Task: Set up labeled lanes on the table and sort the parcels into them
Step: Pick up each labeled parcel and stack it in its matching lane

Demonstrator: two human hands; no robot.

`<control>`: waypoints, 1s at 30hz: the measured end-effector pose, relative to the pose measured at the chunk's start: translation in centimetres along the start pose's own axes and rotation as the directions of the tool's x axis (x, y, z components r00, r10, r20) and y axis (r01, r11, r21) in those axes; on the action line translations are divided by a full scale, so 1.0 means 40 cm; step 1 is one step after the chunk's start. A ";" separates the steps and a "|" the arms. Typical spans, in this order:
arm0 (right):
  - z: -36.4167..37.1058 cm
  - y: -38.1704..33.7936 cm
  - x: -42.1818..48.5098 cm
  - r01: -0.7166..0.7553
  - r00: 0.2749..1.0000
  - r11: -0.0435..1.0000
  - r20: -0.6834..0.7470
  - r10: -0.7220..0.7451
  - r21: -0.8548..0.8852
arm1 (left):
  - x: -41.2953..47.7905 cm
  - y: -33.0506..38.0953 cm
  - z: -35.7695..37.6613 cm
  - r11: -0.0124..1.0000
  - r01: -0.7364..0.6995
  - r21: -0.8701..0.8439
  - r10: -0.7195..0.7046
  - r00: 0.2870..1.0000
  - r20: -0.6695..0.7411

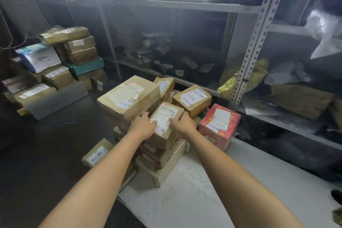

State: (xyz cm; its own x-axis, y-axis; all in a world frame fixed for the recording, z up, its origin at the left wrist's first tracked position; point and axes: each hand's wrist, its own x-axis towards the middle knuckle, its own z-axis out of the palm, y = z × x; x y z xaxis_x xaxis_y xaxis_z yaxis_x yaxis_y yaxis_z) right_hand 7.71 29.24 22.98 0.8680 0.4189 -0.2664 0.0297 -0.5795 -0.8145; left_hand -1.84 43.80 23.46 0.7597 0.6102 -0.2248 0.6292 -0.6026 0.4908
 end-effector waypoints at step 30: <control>-0.198 0.198 -0.343 0.056 0.986 0.839 -0.164 0.040 0.541 | -0.289 0.164 0.088 0.806 -0.055 -0.589 0.260 0.928 0.268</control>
State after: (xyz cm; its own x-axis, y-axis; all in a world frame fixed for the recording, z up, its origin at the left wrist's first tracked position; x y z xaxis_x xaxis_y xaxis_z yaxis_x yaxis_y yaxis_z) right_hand -0.03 13.38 24.27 0.9379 0.2756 -0.2106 -0.1945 -0.0849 -0.9772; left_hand -5.91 31.01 26.31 0.9122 0.2719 -0.3066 0.3685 -0.2166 0.9041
